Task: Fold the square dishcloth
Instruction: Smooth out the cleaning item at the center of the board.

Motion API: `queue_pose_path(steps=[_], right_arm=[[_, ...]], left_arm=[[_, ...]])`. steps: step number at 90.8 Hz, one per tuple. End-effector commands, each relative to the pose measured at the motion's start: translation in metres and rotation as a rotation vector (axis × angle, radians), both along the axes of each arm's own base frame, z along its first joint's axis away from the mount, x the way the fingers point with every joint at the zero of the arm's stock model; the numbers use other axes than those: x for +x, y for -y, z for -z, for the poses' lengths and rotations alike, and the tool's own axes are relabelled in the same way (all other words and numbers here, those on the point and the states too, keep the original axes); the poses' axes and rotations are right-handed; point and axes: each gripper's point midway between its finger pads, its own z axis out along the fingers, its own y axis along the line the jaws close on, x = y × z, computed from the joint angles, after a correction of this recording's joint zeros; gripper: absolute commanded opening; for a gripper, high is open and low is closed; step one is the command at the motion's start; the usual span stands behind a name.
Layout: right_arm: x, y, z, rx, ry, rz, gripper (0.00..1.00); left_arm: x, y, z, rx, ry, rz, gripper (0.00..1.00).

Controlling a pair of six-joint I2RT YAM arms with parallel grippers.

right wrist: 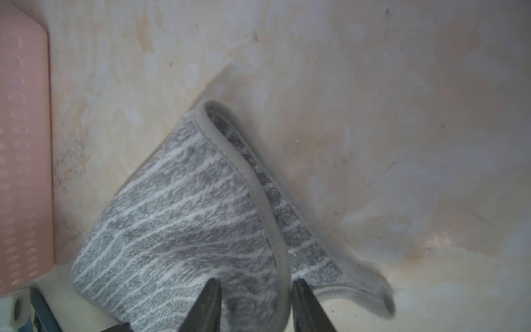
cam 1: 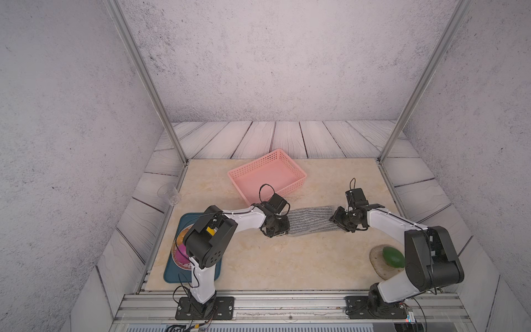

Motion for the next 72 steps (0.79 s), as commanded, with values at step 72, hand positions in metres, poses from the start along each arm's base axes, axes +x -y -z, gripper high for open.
queue_pose_path(steps=[72], right_arm=[[0.013, -0.001, -0.029, -0.023, 0.062, -0.043, 0.0]], left_arm=[[0.01, 0.002, -0.049, -0.011, 0.101, 0.034, 0.03]])
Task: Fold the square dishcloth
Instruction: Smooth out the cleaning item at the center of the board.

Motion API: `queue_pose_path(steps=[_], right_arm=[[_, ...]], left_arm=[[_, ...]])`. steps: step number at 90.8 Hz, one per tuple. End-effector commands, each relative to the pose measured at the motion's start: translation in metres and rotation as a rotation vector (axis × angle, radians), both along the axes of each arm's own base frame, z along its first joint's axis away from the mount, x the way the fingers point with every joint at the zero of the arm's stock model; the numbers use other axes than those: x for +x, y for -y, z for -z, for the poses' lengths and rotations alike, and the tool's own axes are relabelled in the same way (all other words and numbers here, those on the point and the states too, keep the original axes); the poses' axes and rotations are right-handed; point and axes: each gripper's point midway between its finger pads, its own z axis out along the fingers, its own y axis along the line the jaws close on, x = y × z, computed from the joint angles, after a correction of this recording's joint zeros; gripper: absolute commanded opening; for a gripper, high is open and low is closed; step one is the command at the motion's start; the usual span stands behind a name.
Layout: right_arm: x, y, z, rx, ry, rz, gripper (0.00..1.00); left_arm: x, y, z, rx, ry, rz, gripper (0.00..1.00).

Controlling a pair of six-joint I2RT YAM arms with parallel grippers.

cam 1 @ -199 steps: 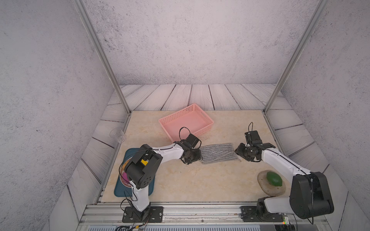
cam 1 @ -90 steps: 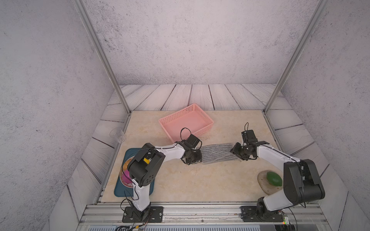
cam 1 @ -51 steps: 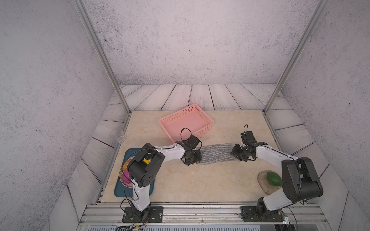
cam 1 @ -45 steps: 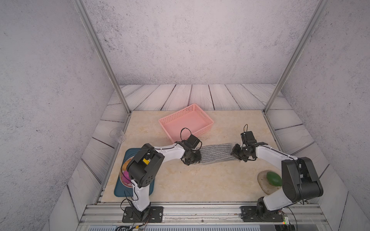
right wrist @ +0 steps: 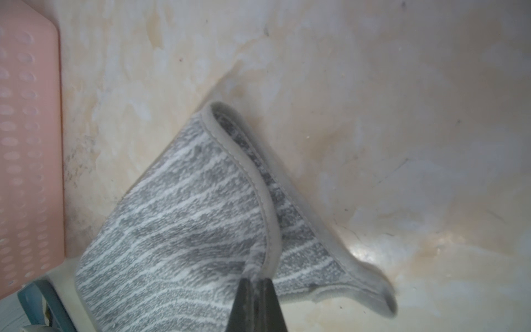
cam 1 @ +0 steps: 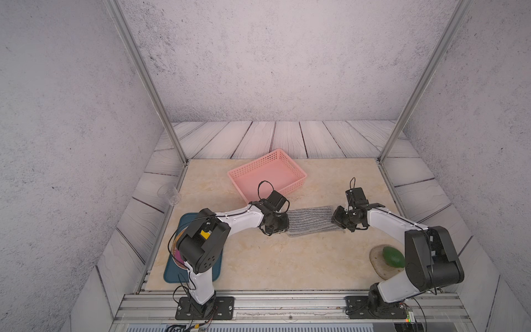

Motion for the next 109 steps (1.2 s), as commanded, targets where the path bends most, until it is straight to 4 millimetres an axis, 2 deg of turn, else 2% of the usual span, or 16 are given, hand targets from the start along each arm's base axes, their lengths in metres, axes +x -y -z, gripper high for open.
queue_pose_path(steps=[1, 5, 29, 43, 55, 85, 96, 109], right_arm=[[0.012, 0.004, -0.023, -0.041, 0.055, -0.024, 0.0], [0.016, 0.006, -0.027, -0.055, 0.064, -0.03, 0.0], [0.052, 0.014, -0.057, -0.163, 0.118, -0.071, 0.02], [0.062, 0.018, -0.056, -0.205, 0.1, -0.09, 0.02], [0.053, 0.015, -0.041, -0.18, 0.066, -0.094, 0.04], [0.011, 0.009, 0.009, -0.098, -0.046, -0.063, 0.11], [0.005, 0.006, 0.017, -0.074, -0.058, -0.064, 0.15], [0.005, 0.005, 0.016, -0.061, -0.053, -0.062, 0.21]], left_arm=[[0.008, 0.006, -0.023, -0.018, 0.05, 0.017, 0.03], [0.012, 0.008, -0.026, -0.022, 0.056, 0.018, 0.0], [0.039, 0.016, -0.042, -0.052, 0.089, 0.011, 0.0], [0.044, 0.021, -0.044, -0.064, 0.091, 0.016, 0.0], [0.038, 0.018, -0.03, -0.054, 0.062, 0.015, 0.0], [0.013, 0.013, 0.01, 0.0, -0.014, 0.05, 0.0], [0.009, 0.01, 0.017, 0.01, -0.023, 0.05, 0.0], [0.007, 0.008, 0.019, 0.015, -0.023, 0.051, 0.0]])
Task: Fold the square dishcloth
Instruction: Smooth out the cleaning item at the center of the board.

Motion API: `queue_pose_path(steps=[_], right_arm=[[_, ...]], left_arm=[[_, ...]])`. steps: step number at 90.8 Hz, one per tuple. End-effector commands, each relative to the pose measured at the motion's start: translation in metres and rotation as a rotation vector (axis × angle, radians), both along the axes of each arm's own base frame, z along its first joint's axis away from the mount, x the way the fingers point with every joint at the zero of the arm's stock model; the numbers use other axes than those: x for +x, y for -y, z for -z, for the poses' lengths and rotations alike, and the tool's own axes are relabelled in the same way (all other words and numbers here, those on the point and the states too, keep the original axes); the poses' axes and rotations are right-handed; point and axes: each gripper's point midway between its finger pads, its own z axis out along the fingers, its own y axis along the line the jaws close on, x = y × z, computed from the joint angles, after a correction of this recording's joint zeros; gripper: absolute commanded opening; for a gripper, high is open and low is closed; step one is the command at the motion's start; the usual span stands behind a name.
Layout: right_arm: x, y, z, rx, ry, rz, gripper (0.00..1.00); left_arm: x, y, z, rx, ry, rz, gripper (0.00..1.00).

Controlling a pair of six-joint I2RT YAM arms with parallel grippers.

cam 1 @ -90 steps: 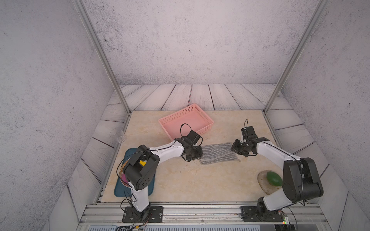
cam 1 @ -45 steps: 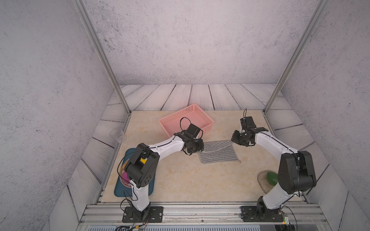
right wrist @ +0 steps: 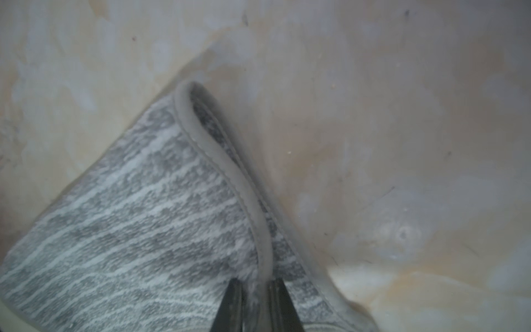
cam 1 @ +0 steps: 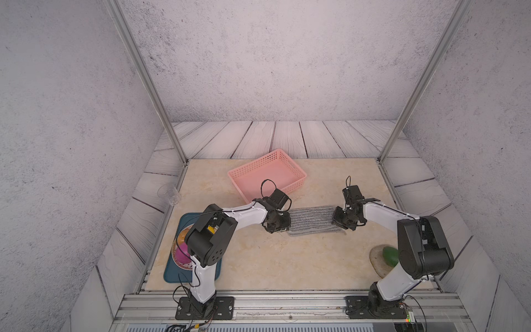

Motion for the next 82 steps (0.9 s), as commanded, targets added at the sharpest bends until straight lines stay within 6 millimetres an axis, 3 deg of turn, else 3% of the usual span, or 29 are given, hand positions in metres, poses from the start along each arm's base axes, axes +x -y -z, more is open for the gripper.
queue_pose_path(steps=[1, 47, 56, 72, 82], right_arm=[[0.003, -0.003, -0.005, 0.029, 0.023, 0.009, 0.22], [-0.007, 0.01, -0.014, -0.031, 0.03, 0.041, 0.26], [-0.007, 0.011, -0.015, -0.033, 0.03, 0.039, 0.21], [-0.006, 0.011, -0.017, -0.038, 0.036, 0.031, 0.01], [-0.006, 0.014, -0.022, -0.053, 0.042, 0.029, 0.0]], left_arm=[[-0.002, 0.0, 0.004, 0.004, 0.009, 0.018, 0.0], [-0.001, 0.001, -0.009, -0.014, 0.024, 0.019, 0.0], [-0.002, 0.001, -0.01, -0.016, 0.022, 0.019, 0.0], [-0.003, 0.003, -0.016, -0.032, 0.024, 0.022, 0.0], [-0.004, 0.005, -0.022, -0.046, 0.028, 0.028, 0.0]])
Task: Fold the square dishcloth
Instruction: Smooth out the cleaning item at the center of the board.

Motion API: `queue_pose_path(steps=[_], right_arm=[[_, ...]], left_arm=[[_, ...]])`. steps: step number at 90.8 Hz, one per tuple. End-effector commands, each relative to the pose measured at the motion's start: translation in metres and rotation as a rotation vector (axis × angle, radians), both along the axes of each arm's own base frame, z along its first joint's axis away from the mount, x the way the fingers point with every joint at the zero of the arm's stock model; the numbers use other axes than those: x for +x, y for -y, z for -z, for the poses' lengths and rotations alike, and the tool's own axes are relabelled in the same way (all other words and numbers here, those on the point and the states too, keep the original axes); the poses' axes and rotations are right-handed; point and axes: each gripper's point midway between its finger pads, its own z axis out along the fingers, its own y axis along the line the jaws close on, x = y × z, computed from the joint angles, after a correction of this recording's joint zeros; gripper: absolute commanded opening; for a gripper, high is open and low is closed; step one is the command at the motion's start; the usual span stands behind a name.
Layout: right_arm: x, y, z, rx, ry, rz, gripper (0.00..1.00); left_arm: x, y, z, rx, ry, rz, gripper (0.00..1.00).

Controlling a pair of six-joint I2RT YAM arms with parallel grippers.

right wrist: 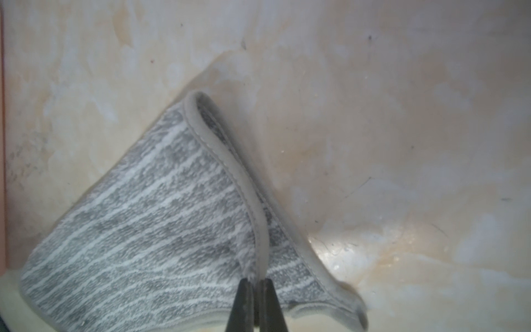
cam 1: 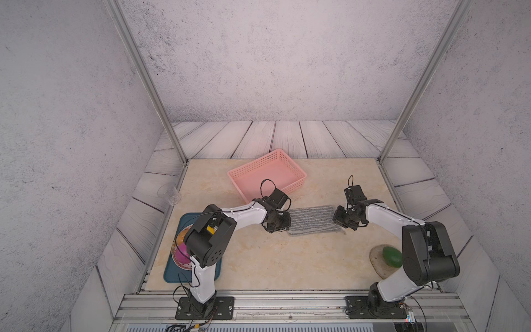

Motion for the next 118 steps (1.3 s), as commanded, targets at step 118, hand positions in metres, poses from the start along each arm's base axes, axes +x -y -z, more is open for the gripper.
queue_pose_path(steps=[118], right_arm=[[-0.036, 0.022, 0.033, -0.095, -0.052, 0.02, 0.0]], left_arm=[[-0.014, -0.005, 0.022, 0.072, 0.0, 0.035, 0.01]])
